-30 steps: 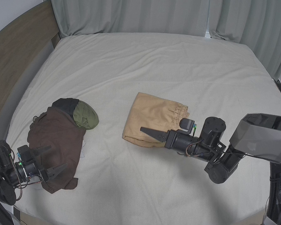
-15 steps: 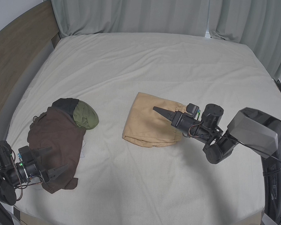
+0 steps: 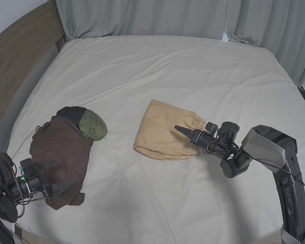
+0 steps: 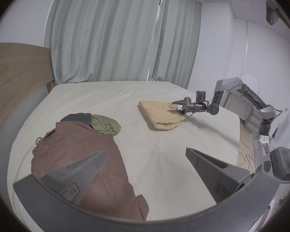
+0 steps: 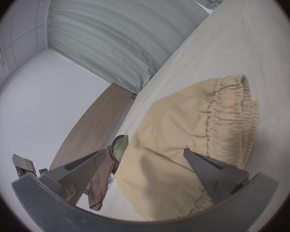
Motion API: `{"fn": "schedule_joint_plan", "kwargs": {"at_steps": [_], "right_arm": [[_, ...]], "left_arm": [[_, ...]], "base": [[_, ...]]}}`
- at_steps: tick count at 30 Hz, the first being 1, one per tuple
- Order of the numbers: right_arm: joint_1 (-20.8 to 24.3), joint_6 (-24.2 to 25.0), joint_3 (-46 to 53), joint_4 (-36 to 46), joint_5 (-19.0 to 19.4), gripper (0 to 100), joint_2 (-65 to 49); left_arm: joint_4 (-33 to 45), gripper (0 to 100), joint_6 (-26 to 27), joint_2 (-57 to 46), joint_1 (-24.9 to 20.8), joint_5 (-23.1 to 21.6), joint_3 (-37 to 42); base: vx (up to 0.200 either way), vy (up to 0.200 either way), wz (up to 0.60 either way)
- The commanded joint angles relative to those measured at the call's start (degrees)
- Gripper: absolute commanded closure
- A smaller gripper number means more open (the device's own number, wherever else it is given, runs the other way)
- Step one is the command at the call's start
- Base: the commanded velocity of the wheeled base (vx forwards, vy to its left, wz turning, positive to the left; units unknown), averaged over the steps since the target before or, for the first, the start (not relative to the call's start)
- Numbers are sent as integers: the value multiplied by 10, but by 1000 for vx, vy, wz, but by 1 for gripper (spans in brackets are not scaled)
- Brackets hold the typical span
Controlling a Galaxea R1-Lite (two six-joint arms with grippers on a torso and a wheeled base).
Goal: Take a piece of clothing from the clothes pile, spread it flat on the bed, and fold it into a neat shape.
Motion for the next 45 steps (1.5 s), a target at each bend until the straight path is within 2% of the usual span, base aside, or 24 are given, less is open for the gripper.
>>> {"fn": "schedule_joint_plan", "kwargs": {"at_steps": [1,10,12,15,16,18,21,22,23,24,25,26,27,29,33,39,42,45], "right_arm": [[-5,0,-3,2,-2,0,21],[-3,0,13,-4,-8,0,-23],[0,1,34,-5,-8,0,-62],[1,-3,109,11,-9,0,-182],[1,-3,109,11,-9,0,-182],[-5,-63,173,49,-11,0,-277],[-26,-190,233,117,-23,0,-364],[-26,-190,233,117,-23,0,-364],[-38,-289,272,164,-69,0,-417],[-42,-330,288,181,-98,0,-438],[-44,-341,293,185,-108,0,-444],[-47,-389,326,192,-156,0,-475],[-47,-412,350,190,-177,0,-497],[-48,-431,390,190,-183,0,-533],[-47,-430,447,195,-185,0,-600],[-75,-438,536,198,-185,0,-729],[-83,-438,592,202,-181,0,-805],[-103,-439,642,207,-178,0,-880]], "left_arm": [[0,0,0,0,0,0,10],[0,0,0,-2,0,-3,10],[0,0,1,-4,0,-12,10],[1,0,3,-7,-2,-18,10],[1,0,3,-7,-2,-18,10],[5,0,8,-16,-4,-24,10],[13,0,14,-21,-16,-33,10],[13,0,14,-21,-16,-33,10],[19,0,15,-35,-31,-34,10],[23,0,15,-40,-39,-34,10],[24,0,15,-42,-42,-34,10],[30,0,18,-52,-60,-37,10],[34,0,18,-63,-73,-37,10],[38,0,18,-75,-93,-37,10],[43,0,17,-100,-122,-36,10],[55,0,18,-177,-162,-38,10],[81,0,19,-220,-207,-37,10],[119,0,25,-273,-271,-30,10]], "base": [[0,0,0],[0,0,0],[0,0,0],[0,0,0],[0,0,0],[0,0,0],[0,0,0],[0,0,0],[0,0,0],[0,0,0],[0,0,0],[0,0,0],[0,0,0],[0,0,0],[0,0,0],[0,0,0],[0,0,0],[0,0,0]]}}
